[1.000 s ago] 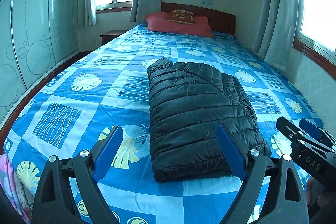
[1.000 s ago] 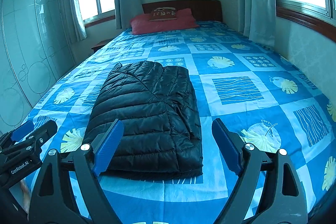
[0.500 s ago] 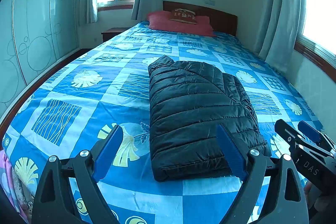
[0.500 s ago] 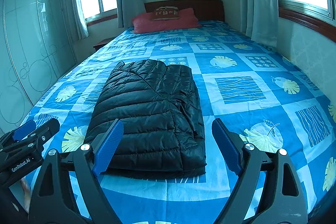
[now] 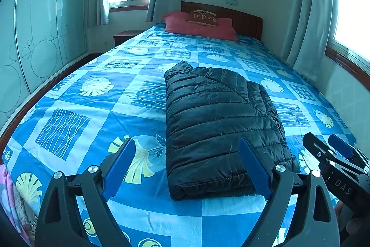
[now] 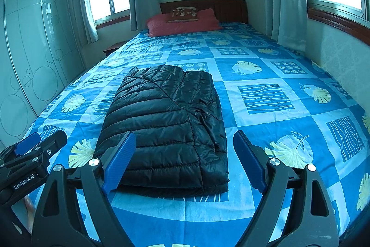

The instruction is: Fold large clothes

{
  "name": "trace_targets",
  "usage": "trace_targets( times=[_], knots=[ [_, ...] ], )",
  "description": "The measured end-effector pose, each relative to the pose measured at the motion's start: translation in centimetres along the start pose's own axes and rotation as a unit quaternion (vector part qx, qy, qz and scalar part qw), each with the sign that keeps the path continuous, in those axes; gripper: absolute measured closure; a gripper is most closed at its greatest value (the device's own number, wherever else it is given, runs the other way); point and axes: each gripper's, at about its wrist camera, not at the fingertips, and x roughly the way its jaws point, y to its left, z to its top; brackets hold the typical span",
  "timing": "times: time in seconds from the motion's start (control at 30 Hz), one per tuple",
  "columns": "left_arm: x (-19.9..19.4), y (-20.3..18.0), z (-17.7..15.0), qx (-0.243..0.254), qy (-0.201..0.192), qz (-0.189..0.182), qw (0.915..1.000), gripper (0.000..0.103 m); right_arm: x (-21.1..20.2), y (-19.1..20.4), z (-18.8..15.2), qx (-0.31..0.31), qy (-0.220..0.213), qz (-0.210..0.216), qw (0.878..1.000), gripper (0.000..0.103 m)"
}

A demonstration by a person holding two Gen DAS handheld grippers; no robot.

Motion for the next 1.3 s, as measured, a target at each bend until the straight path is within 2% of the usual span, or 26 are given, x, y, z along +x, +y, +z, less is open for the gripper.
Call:
trace_targets(
  times=[0.53,1.0,1.17,1.3],
  knots=[
    [0.39,-0.10,-0.12,-0.005,0.005,-0.002,1.0000,0.014,0.13,0.24,-0.07,-0.001,0.002,0.000,1.000,0.017],
    [0.35,-0.46,0.25,0.007,-0.004,0.011,0.9999,0.014,0.42,0.49,-0.19,-0.001,0.003,0.002,1.000,0.017],
    [0.84,-0.17,0.54,-0.003,0.010,0.001,0.9999,0.014,0.44,0.58,-0.24,-0.002,0.003,0.002,1.000,0.017],
    [0.97,-0.06,0.66,-0.005,0.007,-0.007,0.9999,0.014,0.45,0.54,-0.22,-0.002,0.004,0.002,1.000,0.017]
  ],
)
